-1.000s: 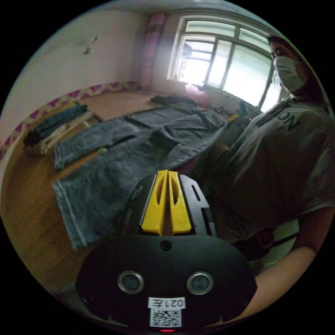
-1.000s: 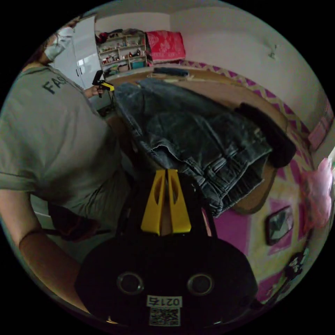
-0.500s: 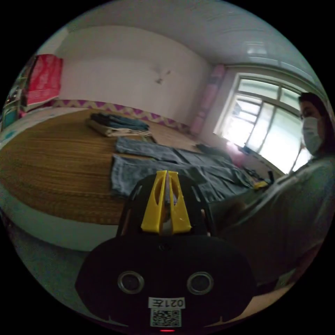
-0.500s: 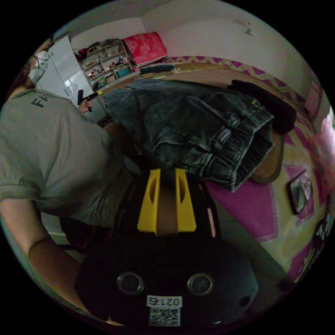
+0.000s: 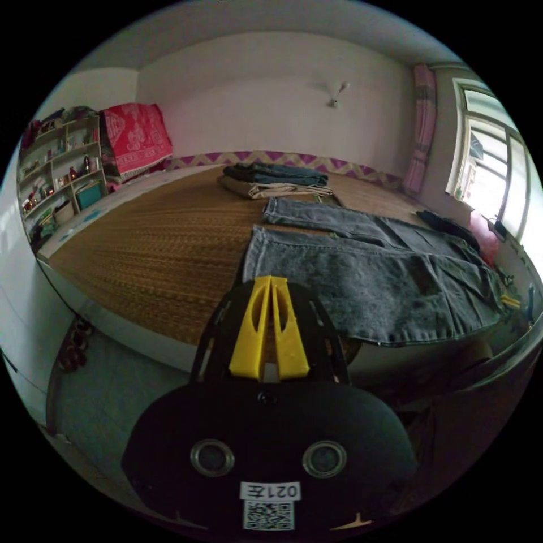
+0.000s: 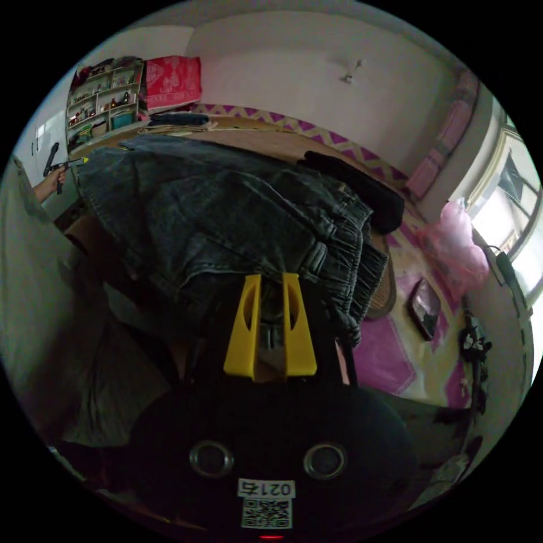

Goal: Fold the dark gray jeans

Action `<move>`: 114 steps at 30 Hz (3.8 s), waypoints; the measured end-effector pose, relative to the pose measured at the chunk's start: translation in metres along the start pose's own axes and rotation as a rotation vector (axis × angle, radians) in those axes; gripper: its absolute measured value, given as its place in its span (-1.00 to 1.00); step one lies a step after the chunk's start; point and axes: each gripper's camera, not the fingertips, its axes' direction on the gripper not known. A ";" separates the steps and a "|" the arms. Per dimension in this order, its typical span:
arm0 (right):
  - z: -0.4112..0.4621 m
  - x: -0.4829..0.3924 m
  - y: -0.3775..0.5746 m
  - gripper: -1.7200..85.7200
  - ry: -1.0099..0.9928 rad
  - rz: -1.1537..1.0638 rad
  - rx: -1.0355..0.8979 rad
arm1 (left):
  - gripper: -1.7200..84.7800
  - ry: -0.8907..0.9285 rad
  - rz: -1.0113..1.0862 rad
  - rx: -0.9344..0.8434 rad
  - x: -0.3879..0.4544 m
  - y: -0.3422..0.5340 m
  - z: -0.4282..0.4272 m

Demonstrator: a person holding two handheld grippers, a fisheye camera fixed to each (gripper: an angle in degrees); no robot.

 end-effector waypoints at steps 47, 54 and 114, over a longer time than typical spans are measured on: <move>-0.049 0.204 0.143 -0.75 -0.435 1.221 0.215 | -0.81 0.454 -0.708 -0.126 -0.143 0.001 -0.021; -0.041 0.212 0.148 -0.74 -0.495 1.241 0.205 | -0.89 0.539 -0.739 -0.092 -0.151 -0.006 -0.010; 0.279 -0.114 -0.180 -0.93 -0.322 0.086 -0.195 | -0.74 0.417 -0.584 -0.294 0.007 -0.204 0.275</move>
